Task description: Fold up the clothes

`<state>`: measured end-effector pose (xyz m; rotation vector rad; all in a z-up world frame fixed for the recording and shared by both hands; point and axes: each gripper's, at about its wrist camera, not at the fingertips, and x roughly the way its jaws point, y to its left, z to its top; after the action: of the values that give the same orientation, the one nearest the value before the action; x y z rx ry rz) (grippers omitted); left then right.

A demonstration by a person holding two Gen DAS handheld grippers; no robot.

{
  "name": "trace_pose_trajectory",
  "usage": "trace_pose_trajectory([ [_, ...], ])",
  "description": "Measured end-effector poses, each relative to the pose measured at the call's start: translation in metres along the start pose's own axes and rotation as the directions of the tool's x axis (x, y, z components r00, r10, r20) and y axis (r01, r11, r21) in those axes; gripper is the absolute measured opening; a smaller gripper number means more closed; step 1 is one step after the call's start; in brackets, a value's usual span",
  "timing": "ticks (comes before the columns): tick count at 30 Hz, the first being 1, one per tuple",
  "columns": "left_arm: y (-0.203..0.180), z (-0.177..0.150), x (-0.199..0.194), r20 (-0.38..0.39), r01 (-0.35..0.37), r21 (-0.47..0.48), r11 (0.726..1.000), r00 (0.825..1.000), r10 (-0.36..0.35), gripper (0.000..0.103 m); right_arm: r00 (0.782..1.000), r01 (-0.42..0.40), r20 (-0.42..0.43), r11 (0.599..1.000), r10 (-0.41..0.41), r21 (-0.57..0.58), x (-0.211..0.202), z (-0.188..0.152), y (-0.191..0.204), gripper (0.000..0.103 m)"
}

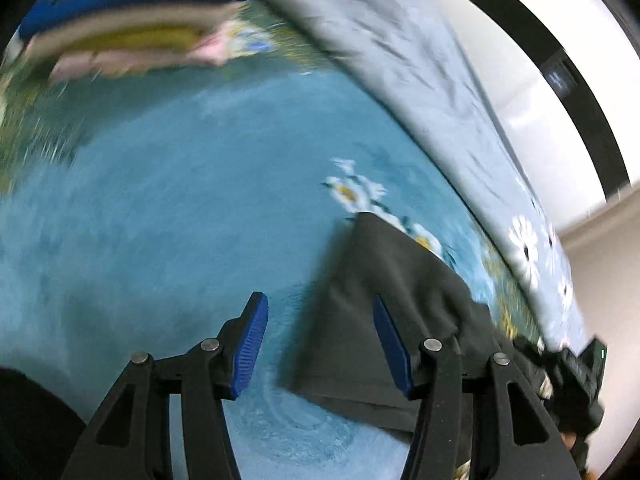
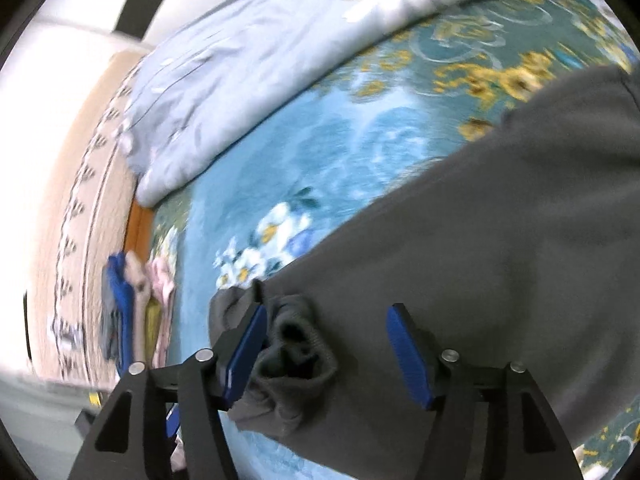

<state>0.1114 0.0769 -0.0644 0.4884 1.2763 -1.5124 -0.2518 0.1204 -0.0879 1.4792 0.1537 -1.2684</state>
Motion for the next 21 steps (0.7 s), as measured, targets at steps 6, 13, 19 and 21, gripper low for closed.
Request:
trace_pose_trajectory([
  [6,0.008,-0.002,0.013,-0.051,-0.014,-0.037,0.999,0.999,0.013,0.056,0.999,-0.005,-0.051,0.997,0.001,-0.075,0.002,-0.013,0.018,0.068],
  [13,0.015,-0.006,0.02,-0.097,-0.046,-0.053,0.998,0.995,0.04,0.056,0.994,-0.01,-0.105,1.0,0.011,0.011,0.01,-0.021,0.017,0.068],
  [19,0.015,-0.005,0.022,-0.101,-0.041,-0.051,0.998,0.994,0.035,0.056,0.999,-0.029,-0.034,0.982,0.023,-0.184,-0.006,-0.006,0.061,0.068],
  [21,0.012,-0.006,0.022,-0.102,-0.037,-0.035,0.999,0.994,0.033,0.056,0.997,-0.041,-0.073,0.973,0.025,-0.229,0.005,-0.001,0.073,0.067],
])
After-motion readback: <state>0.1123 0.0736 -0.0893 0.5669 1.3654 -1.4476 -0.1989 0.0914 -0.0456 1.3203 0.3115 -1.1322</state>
